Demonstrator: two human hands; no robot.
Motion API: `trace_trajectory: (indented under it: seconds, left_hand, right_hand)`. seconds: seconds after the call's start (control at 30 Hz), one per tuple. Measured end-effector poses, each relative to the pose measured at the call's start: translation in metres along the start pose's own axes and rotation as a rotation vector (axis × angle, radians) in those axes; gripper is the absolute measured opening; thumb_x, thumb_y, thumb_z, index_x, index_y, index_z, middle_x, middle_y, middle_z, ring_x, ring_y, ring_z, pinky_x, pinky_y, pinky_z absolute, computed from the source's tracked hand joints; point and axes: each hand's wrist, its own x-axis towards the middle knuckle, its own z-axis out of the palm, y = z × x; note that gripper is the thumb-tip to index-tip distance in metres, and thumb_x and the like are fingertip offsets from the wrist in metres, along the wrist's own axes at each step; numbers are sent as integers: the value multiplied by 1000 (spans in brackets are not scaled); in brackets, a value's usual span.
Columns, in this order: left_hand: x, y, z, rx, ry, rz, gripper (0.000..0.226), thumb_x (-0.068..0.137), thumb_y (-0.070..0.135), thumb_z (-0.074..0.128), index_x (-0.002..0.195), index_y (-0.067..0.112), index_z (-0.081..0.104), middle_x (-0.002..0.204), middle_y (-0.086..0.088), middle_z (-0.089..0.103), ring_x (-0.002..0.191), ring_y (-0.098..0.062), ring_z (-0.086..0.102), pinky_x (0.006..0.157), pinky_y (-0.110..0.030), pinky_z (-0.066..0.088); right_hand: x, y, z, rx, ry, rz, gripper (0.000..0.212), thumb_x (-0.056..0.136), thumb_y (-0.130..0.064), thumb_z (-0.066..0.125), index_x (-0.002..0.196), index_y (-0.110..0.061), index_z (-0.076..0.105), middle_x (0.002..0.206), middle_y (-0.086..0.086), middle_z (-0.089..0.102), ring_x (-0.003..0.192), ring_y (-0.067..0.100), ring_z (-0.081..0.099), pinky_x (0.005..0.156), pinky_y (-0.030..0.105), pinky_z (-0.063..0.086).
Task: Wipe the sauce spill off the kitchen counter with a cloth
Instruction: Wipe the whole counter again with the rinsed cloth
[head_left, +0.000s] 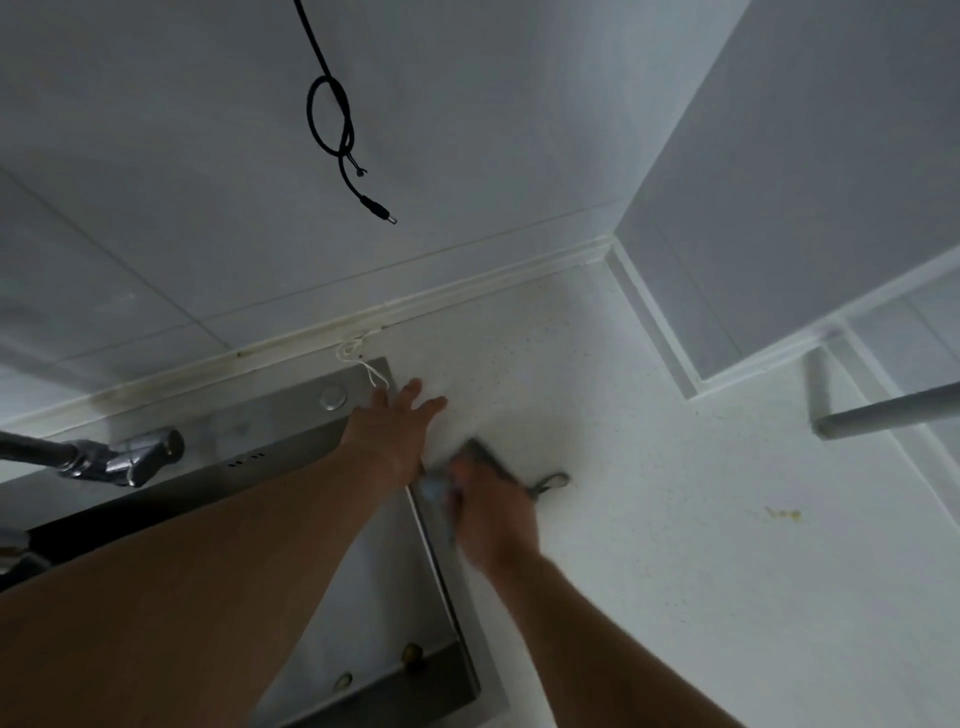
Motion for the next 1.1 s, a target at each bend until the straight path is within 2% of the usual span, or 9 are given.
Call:
trace_trajectory:
  seconds: [0.1, 0.2, 0.3, 0.47, 0.6, 0.73, 0.83, 1.0, 1.1]
  left_hand:
    - [-1, 5, -5, 21, -4, -25, 104, 89, 13, 70, 162, 42, 2, 172, 0, -14, 156, -45, 4, 118, -61, 30]
    - [1, 9, -4, 37, 4, -35, 99, 90, 17, 70, 162, 41, 6, 172, -1, -10, 154, -48, 9, 117, -65, 29]
    - [6, 8, 0, 45, 35, -34, 100, 88, 18, 73, 160, 42, 8, 171, -2, -7, 153, -48, 13, 117, -64, 30]
    - [4, 10, -1, 69, 36, -49, 99, 88, 18, 69, 160, 42, 6, 171, -3, -7, 153, -48, 13, 117, -63, 29]
    - [-3, 26, -7, 196, 43, -119, 85, 96, 25, 52, 163, 36, 1, 171, -11, -13, 149, -60, -12, 119, -72, -3]
    - [-4, 66, -18, 80, 87, -98, 80, 100, 37, 46, 164, 31, 0, 171, -13, -15, 149, -59, -14, 120, -72, 3]
    - [-4, 96, -25, -24, 9, -100, 84, 101, 37, 52, 163, 35, -5, 171, -13, -13, 152, -55, -3, 119, -71, 15]
    - [3, 123, -32, -194, -102, -183, 90, 102, 18, 53, 162, 42, -9, 169, -13, -22, 150, -59, -5, 114, -70, 30]
    - [7, 125, -23, -175, -160, -152, 96, 101, 17, 54, 160, 42, -17, 165, -12, -32, 148, -63, -9, 114, -69, 33]
  right_hand:
    - [-25, 25, -4, -52, -120, -98, 25, 93, -53, 56, 111, -37, 64, 96, -6, 75, 74, 13, 71, 62, 31, 56]
    - [13, 94, -61, -133, 43, 282, 20, 88, -42, 60, 99, -26, 64, 66, -2, 65, 72, 25, 72, 75, 44, 59]
    - [45, 139, -95, -176, 282, 664, 10, 103, -30, 46, 100, -21, 48, 79, 7, 65, 83, 38, 67, 73, 40, 44]
    - [7, 33, -7, -8, 129, 207, 14, 97, -37, 51, 93, -30, 63, 84, -13, 67, 70, 9, 65, 65, 25, 50]
    - [-21, 52, 0, 31, -169, -245, 23, 104, -38, 50, 122, -34, 63, 112, -6, 70, 86, 18, 67, 70, 34, 58]
    - [31, 150, -96, 83, 117, 315, 24, 94, -38, 65, 106, -25, 81, 80, 1, 76, 73, 25, 70, 77, 40, 58]
    - [69, 167, -126, 96, 386, 710, 32, 104, -24, 48, 123, -27, 74, 110, 9, 73, 97, 32, 68, 80, 34, 46]
    - [2, 88, -55, 404, -17, 368, 21, 94, -32, 64, 112, -36, 75, 96, -2, 76, 87, 19, 70, 72, 36, 59]
    - [-37, 128, -52, 191, -101, 44, 28, 95, -55, 44, 118, -55, 60, 103, -28, 62, 94, -12, 57, 75, 11, 40]
